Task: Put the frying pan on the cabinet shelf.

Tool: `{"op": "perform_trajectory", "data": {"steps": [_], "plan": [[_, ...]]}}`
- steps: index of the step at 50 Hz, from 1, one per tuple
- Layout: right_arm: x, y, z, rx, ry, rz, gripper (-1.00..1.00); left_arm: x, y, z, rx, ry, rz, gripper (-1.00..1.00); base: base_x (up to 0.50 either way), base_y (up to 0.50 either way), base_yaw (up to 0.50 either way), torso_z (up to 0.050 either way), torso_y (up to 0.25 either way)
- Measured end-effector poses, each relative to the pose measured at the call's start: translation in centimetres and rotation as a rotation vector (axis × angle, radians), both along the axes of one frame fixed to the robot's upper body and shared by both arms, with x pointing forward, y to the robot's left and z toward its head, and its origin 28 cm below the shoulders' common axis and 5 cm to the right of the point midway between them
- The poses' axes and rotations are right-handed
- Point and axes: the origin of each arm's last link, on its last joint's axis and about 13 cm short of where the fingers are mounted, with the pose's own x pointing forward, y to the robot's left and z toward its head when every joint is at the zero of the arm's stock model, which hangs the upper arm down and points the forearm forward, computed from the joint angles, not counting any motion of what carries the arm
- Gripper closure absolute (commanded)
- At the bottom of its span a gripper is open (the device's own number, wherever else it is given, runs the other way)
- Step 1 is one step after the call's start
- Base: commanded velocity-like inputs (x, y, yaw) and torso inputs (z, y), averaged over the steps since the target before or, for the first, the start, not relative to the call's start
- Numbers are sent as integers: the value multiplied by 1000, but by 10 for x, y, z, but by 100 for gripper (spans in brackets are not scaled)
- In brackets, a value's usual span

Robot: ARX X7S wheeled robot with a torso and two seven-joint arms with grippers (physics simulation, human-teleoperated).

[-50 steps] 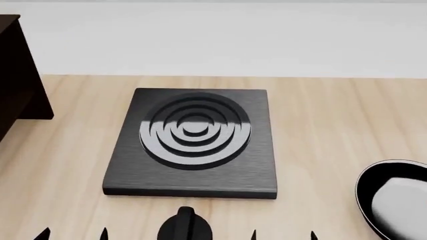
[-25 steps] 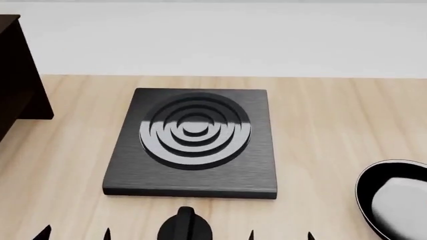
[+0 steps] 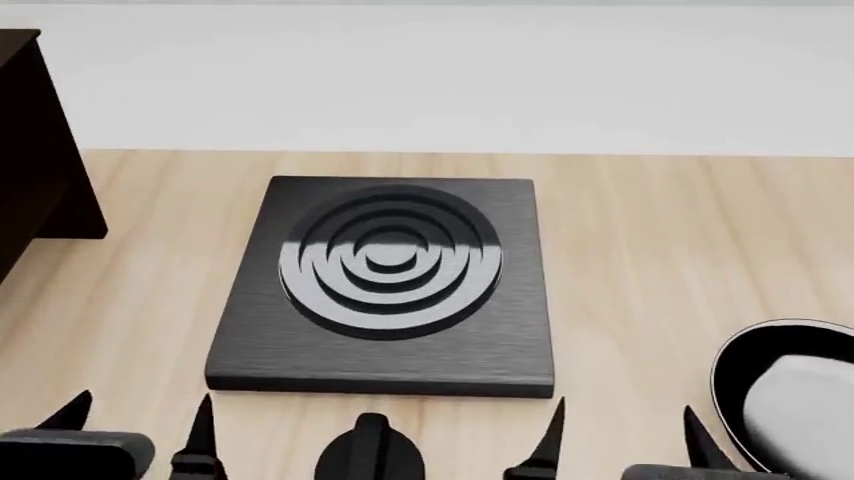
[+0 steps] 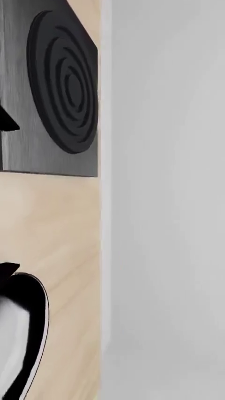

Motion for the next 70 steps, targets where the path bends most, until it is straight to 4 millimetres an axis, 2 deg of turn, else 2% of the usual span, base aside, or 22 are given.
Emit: {"op": "perform_trajectory", "data": {"steps": [11, 18, 25, 49, 70], "plan": [[2, -22, 41, -34, 32, -55, -100, 16, 4, 44, 19, 41, -33, -100, 0, 0, 0, 0, 0], [-2, -38, 56, -74, 99, -98, -100, 24, 5, 56, 44, 105, -52, -100, 0, 0, 0, 0, 0], [-6, -53, 61, -101, 187, -154, -100, 27, 5, 63, 48, 146, -68, -100, 0, 0, 0, 0, 0], [-12, -92, 46, -119, 441, -282, -100, 30, 11, 73, 19, 186, -55, -100, 0, 0, 0, 0, 0], [-14, -100, 17, -60, 546, -308, -100, 30, 9, 69, 30, 208, -78, -100, 0, 0, 0, 0, 0]]}}
